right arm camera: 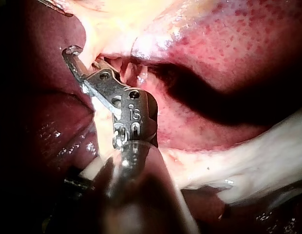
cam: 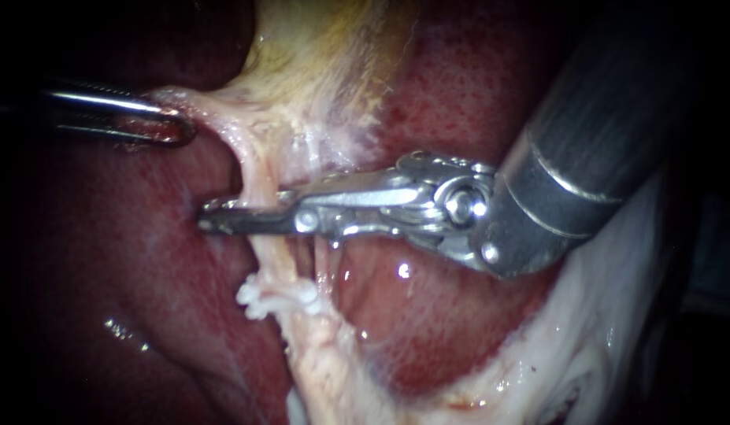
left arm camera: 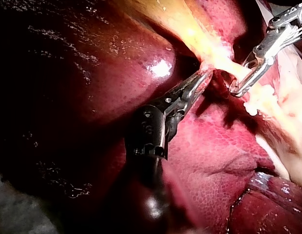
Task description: Going back third clip left tube
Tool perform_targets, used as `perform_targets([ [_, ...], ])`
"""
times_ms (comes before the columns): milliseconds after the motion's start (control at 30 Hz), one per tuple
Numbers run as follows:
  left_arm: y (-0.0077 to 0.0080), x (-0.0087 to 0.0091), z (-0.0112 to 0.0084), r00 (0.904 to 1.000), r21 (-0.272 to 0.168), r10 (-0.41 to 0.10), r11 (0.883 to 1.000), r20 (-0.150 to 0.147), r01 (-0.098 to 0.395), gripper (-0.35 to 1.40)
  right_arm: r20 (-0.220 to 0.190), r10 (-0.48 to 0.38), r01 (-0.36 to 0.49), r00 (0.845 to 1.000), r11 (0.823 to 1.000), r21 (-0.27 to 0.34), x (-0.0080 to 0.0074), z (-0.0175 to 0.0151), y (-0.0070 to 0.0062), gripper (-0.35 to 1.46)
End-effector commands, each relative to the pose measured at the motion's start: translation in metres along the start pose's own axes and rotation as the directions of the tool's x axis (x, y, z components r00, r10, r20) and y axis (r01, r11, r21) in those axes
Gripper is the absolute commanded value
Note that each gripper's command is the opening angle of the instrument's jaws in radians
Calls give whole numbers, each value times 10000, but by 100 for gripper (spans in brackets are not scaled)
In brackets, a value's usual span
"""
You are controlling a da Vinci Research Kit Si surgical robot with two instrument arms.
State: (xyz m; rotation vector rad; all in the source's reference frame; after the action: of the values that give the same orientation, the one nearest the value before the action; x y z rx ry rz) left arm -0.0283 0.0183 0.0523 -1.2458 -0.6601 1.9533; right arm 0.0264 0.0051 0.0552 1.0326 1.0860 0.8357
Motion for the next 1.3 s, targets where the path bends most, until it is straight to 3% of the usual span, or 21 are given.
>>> perform_targets([
  [33, 0, 0, 0, 10000, 6, 5, 10000, -1, -5, -35, 59, -6, 5, 10000, 10000, 72, -1, 2, 2, -23],
  [100, 0, 0, 0, 10000, 7, 5, 10000, -2, -5, -35, 75, -25, 25, 10000, 10000, 79, -2, 5, 7, 16],
  [200, 0, 0, 0, 10000, 8, 5, 10000, -2, -5, -35, -63, -126, 125, 9999, 9998, -137, -5, 11, 17, 43],
  [533, 0, -1, 1, 10000, 12, 7, 10000, -3, -7, -35, -237, -599, 586, 9979, 9969, -518, -17, 17, 55, 50],
  [733, 0, -1, 1, 10000, 11, 9, 10000, -3, -9, -35, -208, -1136, 1122, 9933, 9921, -567, -20, 9, 61, 50],
  [800, 0, -1, 0, 10000, 10, 10, 10000, -2, -10, -35, -142, -1670, 1660, 9859, 9846, -549, -23, 3, 60, 50],
  [900, 0, -1, 0, 10000, 8, 11, 10000, -2, -11, -35, -82, -2790, 2778, 9603, 9583, -672, -31, -12, 54, 50],
  [1133, 0, -1, 0, 10000, 7, 12, 10000, -1, -12, -35, 91, -4910, 4890, 8711, 8656, -1075, -56, -65, 41, 50],
  [1300, 0, -1, 0, 10000, 7, 12, 10000, -1, -12, -35, 314, -6196, 6172, 7843, 7743, -1397, -75, -114, 33, 50],
])
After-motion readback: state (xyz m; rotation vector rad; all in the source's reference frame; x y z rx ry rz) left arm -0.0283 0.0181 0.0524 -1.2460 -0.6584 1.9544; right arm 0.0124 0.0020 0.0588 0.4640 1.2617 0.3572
